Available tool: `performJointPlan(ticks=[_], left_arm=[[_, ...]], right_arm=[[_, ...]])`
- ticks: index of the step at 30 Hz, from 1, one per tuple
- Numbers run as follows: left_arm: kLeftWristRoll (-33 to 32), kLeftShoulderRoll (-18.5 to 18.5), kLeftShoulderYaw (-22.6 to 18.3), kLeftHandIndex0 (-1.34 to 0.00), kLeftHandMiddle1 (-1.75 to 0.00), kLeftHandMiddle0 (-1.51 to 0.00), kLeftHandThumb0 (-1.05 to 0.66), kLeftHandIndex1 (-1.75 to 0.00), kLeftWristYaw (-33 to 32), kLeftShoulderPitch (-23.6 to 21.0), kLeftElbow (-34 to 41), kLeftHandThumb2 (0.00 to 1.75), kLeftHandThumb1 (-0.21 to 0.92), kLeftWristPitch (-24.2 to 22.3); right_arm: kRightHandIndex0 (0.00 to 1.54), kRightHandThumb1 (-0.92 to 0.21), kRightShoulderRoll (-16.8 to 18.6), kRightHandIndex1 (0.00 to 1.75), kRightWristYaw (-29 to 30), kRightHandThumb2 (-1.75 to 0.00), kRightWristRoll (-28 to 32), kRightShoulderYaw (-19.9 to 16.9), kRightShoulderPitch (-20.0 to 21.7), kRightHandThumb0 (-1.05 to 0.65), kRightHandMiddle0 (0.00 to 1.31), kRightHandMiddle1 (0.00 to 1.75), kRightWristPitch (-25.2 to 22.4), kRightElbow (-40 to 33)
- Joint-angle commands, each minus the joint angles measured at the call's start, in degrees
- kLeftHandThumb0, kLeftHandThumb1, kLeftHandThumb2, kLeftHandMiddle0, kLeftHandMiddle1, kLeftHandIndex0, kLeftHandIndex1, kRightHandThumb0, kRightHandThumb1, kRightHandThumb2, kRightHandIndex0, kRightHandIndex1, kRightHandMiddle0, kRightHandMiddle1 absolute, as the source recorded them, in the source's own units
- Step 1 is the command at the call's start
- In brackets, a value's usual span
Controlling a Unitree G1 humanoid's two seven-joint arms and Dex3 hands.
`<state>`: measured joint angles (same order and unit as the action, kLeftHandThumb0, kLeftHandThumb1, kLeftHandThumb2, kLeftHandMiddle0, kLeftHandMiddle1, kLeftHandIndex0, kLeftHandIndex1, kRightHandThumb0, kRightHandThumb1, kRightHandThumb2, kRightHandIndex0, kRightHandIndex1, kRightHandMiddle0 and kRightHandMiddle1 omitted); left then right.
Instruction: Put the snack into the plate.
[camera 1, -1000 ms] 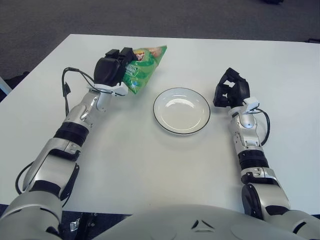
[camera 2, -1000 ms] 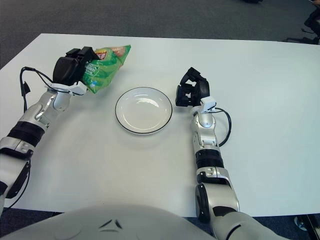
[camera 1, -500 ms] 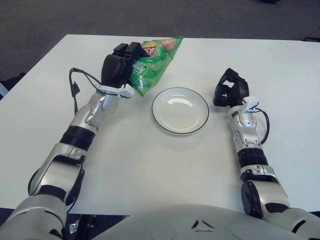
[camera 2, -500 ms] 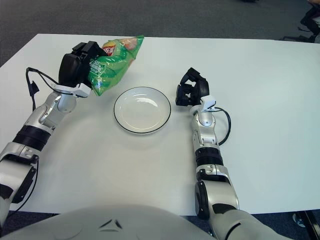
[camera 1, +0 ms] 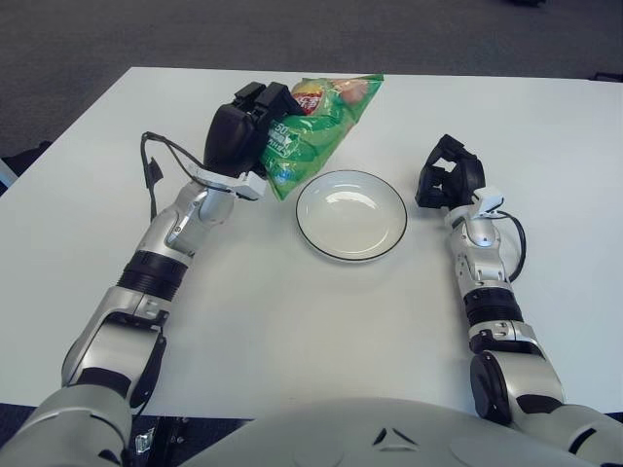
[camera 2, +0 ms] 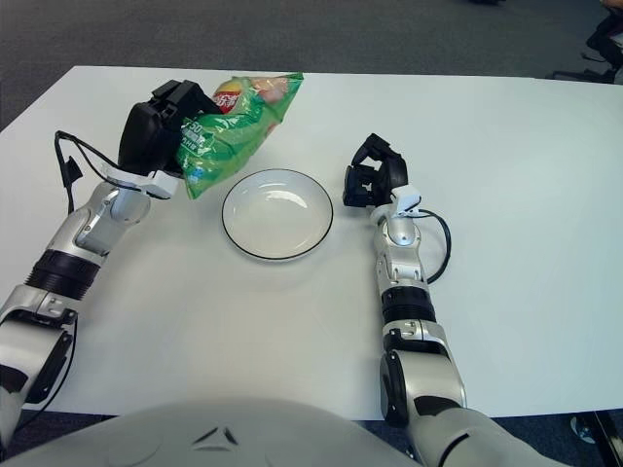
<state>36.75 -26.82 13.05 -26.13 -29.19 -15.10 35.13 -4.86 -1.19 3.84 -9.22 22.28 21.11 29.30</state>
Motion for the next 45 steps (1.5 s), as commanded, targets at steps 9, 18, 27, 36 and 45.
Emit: performJointPlan(ticks=[9,18,27,36,45], left_arm=[[2.27,2.26,2.50,-0.61,-1.68,-0.86,0.00,-1.75,6.11,2.53,8.12,1.65,0.01,0.42],[2.76,1.63,3.35,-0.61,-1.68,-0.86,0.00,-1.75,10.87,2.30,8.83,1.64,0.02,3.85],[4.78,1.96,4.62,-0.61,-1.67,-0.86,0.00,-1.75,12.84,1.84,7.66,1.64,0.02,6.45],[4.88,2.65,5.56,-0.59,-1.67,-0.85,0.00,-1.75,14.79,1.09,5.72,1.62,0.03,7.60],[7.32,1.77,6.75,-0.56,-1.68,-0.82,0.00,-1.75,18.38,0.58,5.70,1.58,0.08,6.66]], right_arm=[[1.33,-0.18,0.78,1.75,0.63,-1.49,0.17,-0.23,-5.80,-0.54,0.73,1.75,-1.22,2.96],[1.33,-0.18,0.86,1.75,0.61,-1.48,0.15,-0.05,-6.02,-0.54,0.73,1.75,-1.08,2.54],[1.33,-0.18,1.01,1.75,0.57,-1.48,0.29,-0.05,-6.07,-0.54,0.73,1.75,-0.96,2.35],[1.33,-0.18,1.05,1.75,0.25,-1.48,0.50,-0.01,-6.27,-0.53,0.72,1.75,-1.41,1.77],[1.33,-0.18,1.32,1.75,0.52,-1.48,0.41,0.13,-6.67,-0.53,0.72,1.75,-2.27,0.65]])
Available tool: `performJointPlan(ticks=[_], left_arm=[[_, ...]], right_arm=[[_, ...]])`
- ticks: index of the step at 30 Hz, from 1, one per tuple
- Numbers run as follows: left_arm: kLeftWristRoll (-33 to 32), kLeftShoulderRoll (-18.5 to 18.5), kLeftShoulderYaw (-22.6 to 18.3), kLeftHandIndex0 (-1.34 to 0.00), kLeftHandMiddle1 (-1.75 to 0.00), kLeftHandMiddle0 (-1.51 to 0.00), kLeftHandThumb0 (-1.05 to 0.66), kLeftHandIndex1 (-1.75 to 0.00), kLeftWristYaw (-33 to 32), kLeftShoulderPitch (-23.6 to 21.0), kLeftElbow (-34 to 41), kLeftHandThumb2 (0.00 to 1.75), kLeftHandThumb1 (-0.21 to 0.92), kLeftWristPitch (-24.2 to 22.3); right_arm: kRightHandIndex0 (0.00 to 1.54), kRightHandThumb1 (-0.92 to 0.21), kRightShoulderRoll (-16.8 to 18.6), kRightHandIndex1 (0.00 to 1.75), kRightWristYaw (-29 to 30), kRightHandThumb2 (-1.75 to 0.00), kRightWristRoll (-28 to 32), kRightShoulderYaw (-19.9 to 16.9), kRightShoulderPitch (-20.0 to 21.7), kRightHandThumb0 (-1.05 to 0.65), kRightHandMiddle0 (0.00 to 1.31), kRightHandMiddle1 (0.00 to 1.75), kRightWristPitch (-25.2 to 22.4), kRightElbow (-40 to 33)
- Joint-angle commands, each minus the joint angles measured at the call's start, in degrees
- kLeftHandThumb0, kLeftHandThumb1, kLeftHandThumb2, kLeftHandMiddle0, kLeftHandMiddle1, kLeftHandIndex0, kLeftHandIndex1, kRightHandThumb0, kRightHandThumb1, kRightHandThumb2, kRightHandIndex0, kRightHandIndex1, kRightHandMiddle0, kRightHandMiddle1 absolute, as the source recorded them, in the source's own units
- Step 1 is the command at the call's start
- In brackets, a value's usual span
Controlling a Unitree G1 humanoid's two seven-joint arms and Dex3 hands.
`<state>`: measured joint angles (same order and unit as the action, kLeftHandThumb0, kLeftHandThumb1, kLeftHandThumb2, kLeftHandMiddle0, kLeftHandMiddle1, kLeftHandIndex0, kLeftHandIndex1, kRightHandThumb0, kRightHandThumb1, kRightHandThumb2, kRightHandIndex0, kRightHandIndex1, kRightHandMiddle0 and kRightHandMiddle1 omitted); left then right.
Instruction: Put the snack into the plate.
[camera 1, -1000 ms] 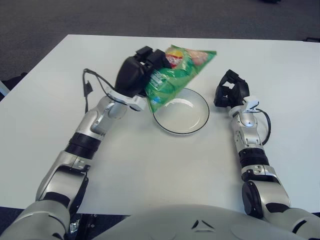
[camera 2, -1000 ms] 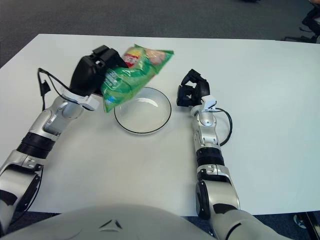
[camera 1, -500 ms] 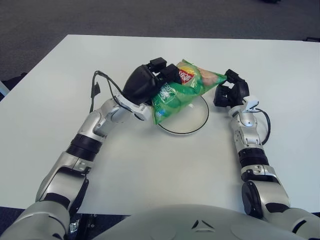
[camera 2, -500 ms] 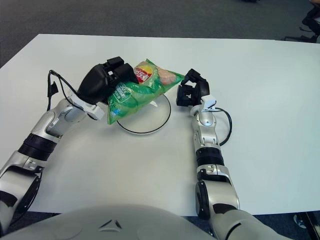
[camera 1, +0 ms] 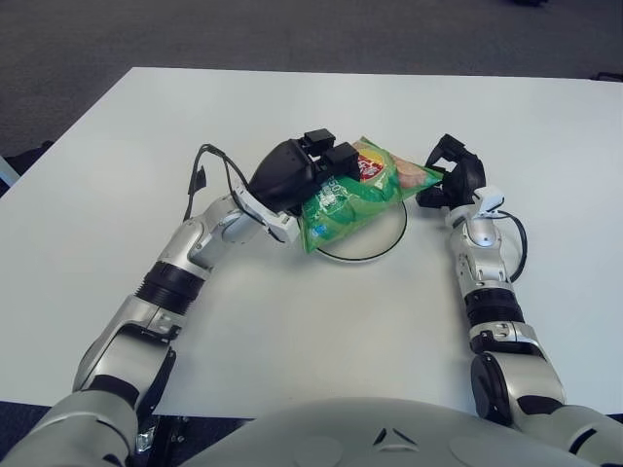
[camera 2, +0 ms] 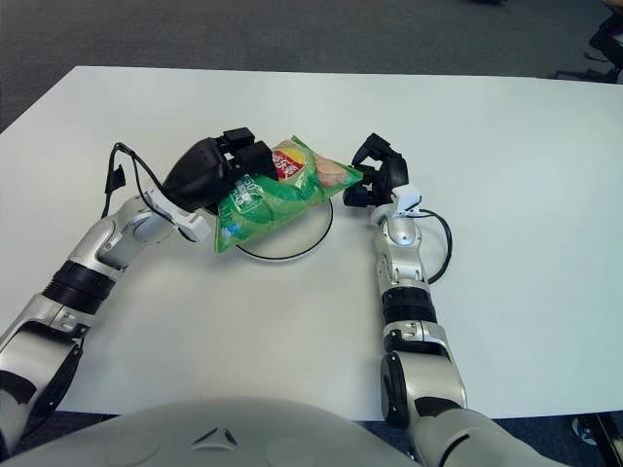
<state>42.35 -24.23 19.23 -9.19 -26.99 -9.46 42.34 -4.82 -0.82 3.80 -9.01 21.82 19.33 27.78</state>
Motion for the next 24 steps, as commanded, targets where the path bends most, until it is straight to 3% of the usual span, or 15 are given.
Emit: performJointPlan(ticks=[1,19,24], left_arm=[[2.04,-0.86,0.61,-0.55,-1.68,-0.82,0.00,-1.75,1.62,-1.64,0.16,1.58,0.08,-0.68],[1.86,-1.86,2.01,-0.59,-1.66,-0.85,0.00,-1.75,8.88,-2.64,1.28,1.61,0.04,-1.61],[6.63,-2.59,3.31,-0.62,-1.68,-0.86,0.00,-1.75,8.36,-4.54,1.65,1.65,0.00,-0.84]], right_arm=[[1.33,-0.18,1.29,1.75,0.17,-1.48,0.43,-0.07,-6.24,-0.53,0.72,1.75,-0.52,2.11],[1.32,-0.18,1.40,1.75,1.50,-1.48,0.05,0.24,-6.99,-0.54,0.73,1.75,-2.01,0.04],[1.31,-0.18,1.48,1.75,1.62,-1.49,0.12,0.26,-7.11,-0.54,0.73,1.75,-2.07,-0.27]])
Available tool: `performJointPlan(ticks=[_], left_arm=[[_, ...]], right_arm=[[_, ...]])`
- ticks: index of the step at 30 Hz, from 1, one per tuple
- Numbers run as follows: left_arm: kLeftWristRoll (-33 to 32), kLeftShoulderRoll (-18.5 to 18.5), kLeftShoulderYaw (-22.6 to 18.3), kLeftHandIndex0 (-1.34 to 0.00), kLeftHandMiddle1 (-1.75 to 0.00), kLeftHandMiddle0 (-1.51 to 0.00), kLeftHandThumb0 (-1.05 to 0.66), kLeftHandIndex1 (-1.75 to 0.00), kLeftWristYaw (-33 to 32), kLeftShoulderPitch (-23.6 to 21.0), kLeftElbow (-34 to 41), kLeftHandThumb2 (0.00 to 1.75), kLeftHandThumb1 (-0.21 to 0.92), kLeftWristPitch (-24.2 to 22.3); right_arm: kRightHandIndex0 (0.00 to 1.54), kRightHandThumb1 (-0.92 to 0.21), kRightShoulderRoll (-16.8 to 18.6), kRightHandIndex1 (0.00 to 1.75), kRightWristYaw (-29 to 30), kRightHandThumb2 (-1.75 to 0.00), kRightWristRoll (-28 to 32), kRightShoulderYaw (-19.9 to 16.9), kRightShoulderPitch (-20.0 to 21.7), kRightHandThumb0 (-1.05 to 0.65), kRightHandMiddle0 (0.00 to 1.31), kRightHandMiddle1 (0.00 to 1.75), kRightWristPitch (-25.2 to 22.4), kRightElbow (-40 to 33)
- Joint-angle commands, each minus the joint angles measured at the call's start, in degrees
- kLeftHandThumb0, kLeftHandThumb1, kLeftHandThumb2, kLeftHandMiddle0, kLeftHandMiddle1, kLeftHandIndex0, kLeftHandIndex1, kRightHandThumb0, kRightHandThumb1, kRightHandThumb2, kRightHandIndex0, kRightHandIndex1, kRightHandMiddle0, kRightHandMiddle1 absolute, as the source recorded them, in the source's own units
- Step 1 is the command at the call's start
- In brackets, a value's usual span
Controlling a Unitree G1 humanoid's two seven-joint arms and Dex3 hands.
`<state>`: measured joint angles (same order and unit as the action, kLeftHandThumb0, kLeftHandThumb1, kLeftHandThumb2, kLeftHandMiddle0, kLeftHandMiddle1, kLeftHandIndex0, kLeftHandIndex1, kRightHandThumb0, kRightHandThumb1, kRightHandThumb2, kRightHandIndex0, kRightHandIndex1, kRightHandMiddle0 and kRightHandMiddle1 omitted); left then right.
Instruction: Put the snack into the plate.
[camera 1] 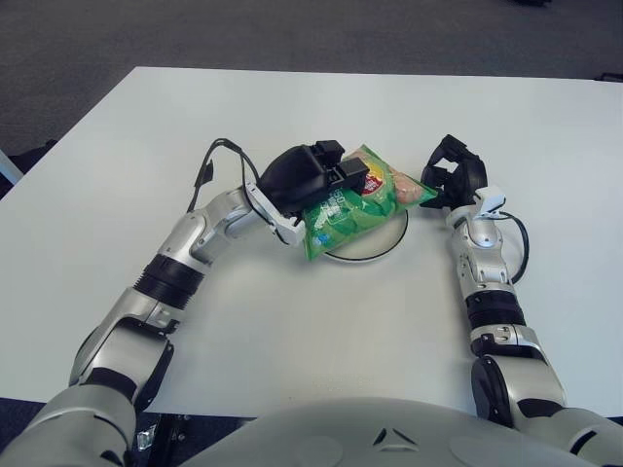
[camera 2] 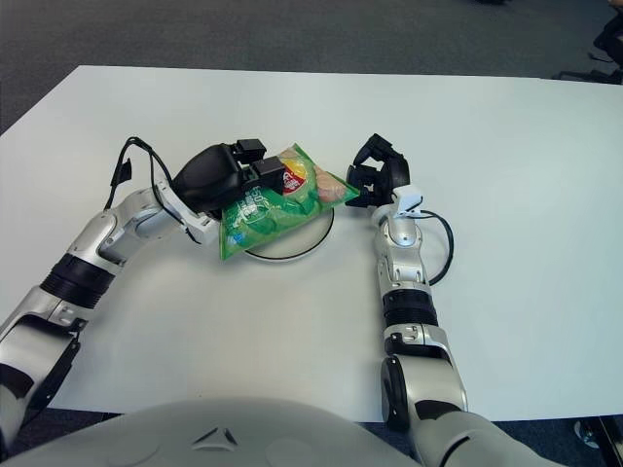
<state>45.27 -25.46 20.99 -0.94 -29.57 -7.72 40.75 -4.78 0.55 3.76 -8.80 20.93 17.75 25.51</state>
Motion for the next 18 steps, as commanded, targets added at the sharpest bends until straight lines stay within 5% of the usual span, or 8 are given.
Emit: performJointPlan(ticks=[1,3,6,11,12,14,18], left_arm=[[4.88,-1.75,1.83,-0.66,-1.70,-0.85,0.00,-1.74,-0.42,-2.41,-0.12,1.69,-0.02,1.31],[4.95,-2.52,2.51,-0.70,-1.72,-0.85,0.00,-1.73,1.11,-3.19,-0.39,1.72,-0.05,2.09],[2.68,-3.72,4.02,-0.71,-1.66,-0.67,0.00,-1.74,6.49,-4.51,-1.00,1.56,0.08,2.88],[-0.99,-4.49,5.47,-0.57,-1.74,-0.35,0.00,-1.55,12.63,-5.74,-1.62,1.08,0.46,3.09],[-1.84,-4.84,5.90,-0.42,-1.75,-0.19,0.00,-1.57,13.75,-6.33,-1.98,0.81,0.69,4.00],[-3.36,-5.47,6.60,-0.21,-1.52,-0.08,-0.03,-1.49,15.63,-7.25,-2.53,1.13,0.38,5.56],[-5.85,-6.05,6.96,-0.06,-1.28,-0.02,-0.12,-1.41,18.97,-7.59,-2.57,1.26,0.22,5.90]], right_arm=[[1.31,-0.18,1.47,1.75,0.31,-1.49,0.10,0.10,-6.24,-0.54,0.73,1.75,-0.48,1.93],[1.31,-0.17,1.49,1.75,0.35,-1.49,0.02,0.18,-6.24,-0.54,0.73,1.75,-0.36,1.90],[1.31,-0.18,1.40,1.75,0.25,-1.49,-0.01,0.27,-6.24,-0.54,0.73,1.75,-0.06,2.02],[1.31,-0.18,1.38,1.75,0.14,-1.49,0.06,0.36,-6.21,-0.54,0.73,1.75,-0.10,1.98],[1.31,-0.18,1.43,1.75,0.07,-1.49,0.17,0.38,-6.22,-0.54,0.73,1.75,-0.20,1.91],[1.31,-0.18,1.47,1.75,-0.19,-1.49,0.37,0.42,-6.25,-0.54,0.73,1.75,-0.11,1.87],[1.31,-0.18,1.56,1.75,-0.57,-1.48,0.55,0.42,-6.23,-0.54,0.73,1.75,0.20,1.96]])
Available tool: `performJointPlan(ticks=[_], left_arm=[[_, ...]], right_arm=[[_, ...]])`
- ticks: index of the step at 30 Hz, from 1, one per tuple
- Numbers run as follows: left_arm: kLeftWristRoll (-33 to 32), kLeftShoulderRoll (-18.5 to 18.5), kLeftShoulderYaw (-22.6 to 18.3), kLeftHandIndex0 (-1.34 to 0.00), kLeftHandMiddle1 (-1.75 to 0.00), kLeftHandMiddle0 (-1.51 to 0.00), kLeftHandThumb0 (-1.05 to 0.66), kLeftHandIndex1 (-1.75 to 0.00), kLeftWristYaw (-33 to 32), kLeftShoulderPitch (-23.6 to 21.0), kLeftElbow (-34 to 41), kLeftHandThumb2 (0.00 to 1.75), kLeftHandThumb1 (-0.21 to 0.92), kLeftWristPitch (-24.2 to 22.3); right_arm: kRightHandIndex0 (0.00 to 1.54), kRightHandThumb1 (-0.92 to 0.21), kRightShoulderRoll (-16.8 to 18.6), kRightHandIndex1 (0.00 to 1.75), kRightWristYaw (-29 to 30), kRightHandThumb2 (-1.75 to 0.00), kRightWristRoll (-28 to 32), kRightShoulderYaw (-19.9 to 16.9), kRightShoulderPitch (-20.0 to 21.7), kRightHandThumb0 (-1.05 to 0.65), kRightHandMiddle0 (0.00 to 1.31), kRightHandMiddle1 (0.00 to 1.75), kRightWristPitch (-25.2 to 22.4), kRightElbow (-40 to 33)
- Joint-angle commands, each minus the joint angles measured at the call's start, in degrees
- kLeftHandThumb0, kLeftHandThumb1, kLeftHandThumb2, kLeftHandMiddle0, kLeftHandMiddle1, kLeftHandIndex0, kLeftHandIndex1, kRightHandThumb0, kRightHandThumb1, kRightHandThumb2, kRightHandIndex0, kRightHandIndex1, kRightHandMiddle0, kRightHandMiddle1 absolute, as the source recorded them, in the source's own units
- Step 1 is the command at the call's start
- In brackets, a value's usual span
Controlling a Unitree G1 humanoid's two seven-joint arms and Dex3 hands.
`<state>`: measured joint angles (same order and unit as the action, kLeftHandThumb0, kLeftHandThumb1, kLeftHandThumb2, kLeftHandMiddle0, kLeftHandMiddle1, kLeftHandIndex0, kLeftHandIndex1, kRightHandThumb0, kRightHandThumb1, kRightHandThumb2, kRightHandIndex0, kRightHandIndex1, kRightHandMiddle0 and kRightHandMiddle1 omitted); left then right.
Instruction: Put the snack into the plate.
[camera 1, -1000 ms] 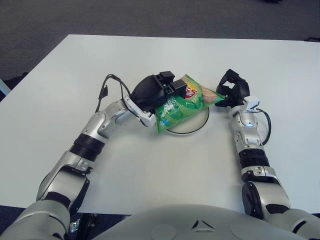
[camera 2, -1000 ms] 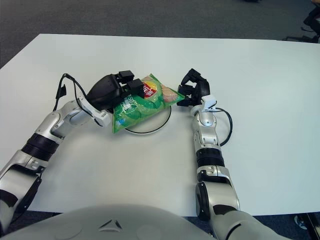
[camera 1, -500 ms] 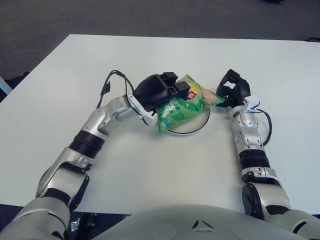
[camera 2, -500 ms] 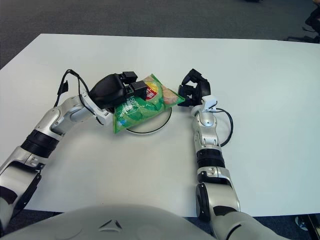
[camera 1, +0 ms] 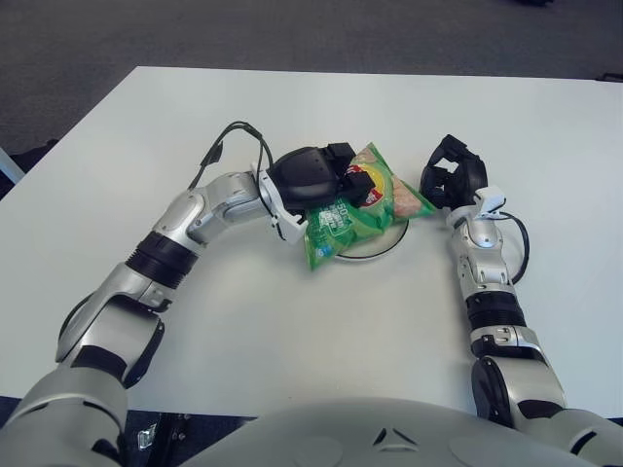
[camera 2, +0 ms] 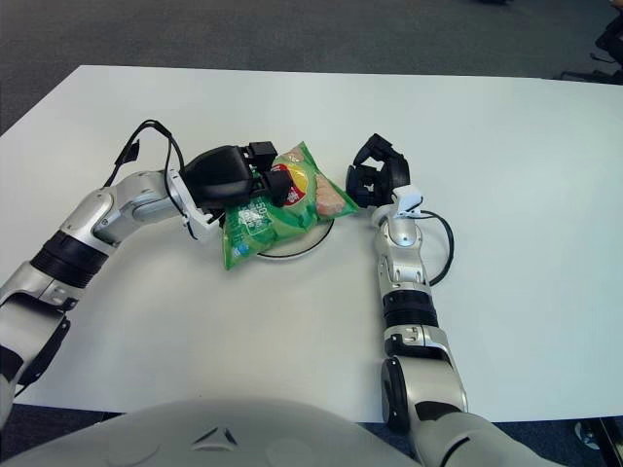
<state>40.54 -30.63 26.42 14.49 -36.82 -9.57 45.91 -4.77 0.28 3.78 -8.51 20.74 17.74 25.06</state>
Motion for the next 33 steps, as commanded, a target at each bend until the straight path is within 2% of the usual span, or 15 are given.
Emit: performJointPlan(ticks=[1,6,9,14,16,18,21,24,26,27,33], left_arm=[[-1.44,-0.88,1.53,-0.04,-1.22,-0.01,-0.14,-1.38,4.04,-0.34,-0.70,1.27,0.21,0.69],[-4.16,-1.20,1.71,-0.01,-1.05,0.00,-0.21,-1.29,9.01,0.08,0.81,1.25,0.22,-1.54],[-8.22,-1.63,2.66,0.00,-0.90,0.00,-0.26,-1.16,15.02,-0.30,1.47,1.21,0.25,-3.83],[-14.10,-2.18,3.74,0.00,-0.51,0.00,-0.43,-0.80,23.76,-1.12,2.83,1.06,0.31,-7.18],[-16.05,-2.34,4.13,0.00,-0.43,0.00,-0.47,-0.72,26.62,-1.87,2.81,1.02,0.32,-7.79],[-17.64,-2.45,4.43,0.00,-0.27,0.00,-0.56,-0.57,28.91,-2.63,2.61,0.96,0.35,-8.09],[-19.35,-2.39,4.57,0.00,-0.18,0.00,-0.63,-0.46,31.04,-3.50,1.95,0.91,0.38,-7.76],[-21.27,-2.13,4.59,0.00,-0.05,0.00,-0.74,-0.28,32.96,-4.19,1.03,0.81,0.46,-7.35],[-22.39,-2.17,4.25,0.00,-0.03,0.00,-0.77,-0.23,34.07,-4.90,0.26,0.77,0.48,-7.35],[-22.85,-2.21,4.07,0.00,-0.02,0.00,-0.83,-0.12,34.51,-5.20,-0.10,0.69,0.55,-7.32],[-24.89,-2.45,2.70,0.00,0.00,0.00,-0.96,-0.02,35.70,-5.18,-1.39,0.48,0.69,-7.06]], right_arm=[[1.32,-0.18,1.55,1.75,-0.33,-1.48,0.55,0.11,-6.03,-0.54,0.73,1.75,0.22,2.42],[1.32,-0.19,1.63,1.75,-0.45,-1.48,0.60,-0.03,-6.02,-0.53,0.72,1.75,0.44,2.47],[1.32,-0.19,1.66,1.75,-0.39,-1.47,0.53,-0.07,-6.03,-0.53,0.72,1.75,0.57,2.48],[1.32,-0.19,1.67,1.75,-0.14,-1.47,0.39,-0.08,-6.06,-0.53,0.72,1.75,0.22,2.33],[1.32,-0.19,1.70,1.75,0.12,-1.47,0.29,-0.07,-6.08,-0.53,0.72,1.75,-0.07,2.16],[1.32,-0.19,1.75,1.75,0.38,-1.47,0.18,-0.06,-6.11,-0.53,0.72,1.75,-0.32,1.98],[1.32,-0.19,1.79,1.75,0.77,-1.47,0.08,-0.01,-6.14,-0.53,0.72,1.75,-0.63,1.80],[1.31,-0.19,1.78,1.75,1.33,-1.47,-0.17,0.10,-6.19,-0.53,0.72,1.75,-1.19,1.52],[1.31,-0.19,1.79,1.75,1.74,-1.47,-0.37,0.19,-6.24,-0.53,0.72,1.75,-1.57,1.29],[1.30,-0.19,1.80,1.75,1.93,-1.47,-0.46,0.24,-6.28,-0.53,0.72,1.75,-1.71,1.19],[1.29,-0.19,1.76,1.75,2.68,-1.48,-0.93,0.52,-6.46,-0.53,0.72,1.75,-2.08,0.67]])
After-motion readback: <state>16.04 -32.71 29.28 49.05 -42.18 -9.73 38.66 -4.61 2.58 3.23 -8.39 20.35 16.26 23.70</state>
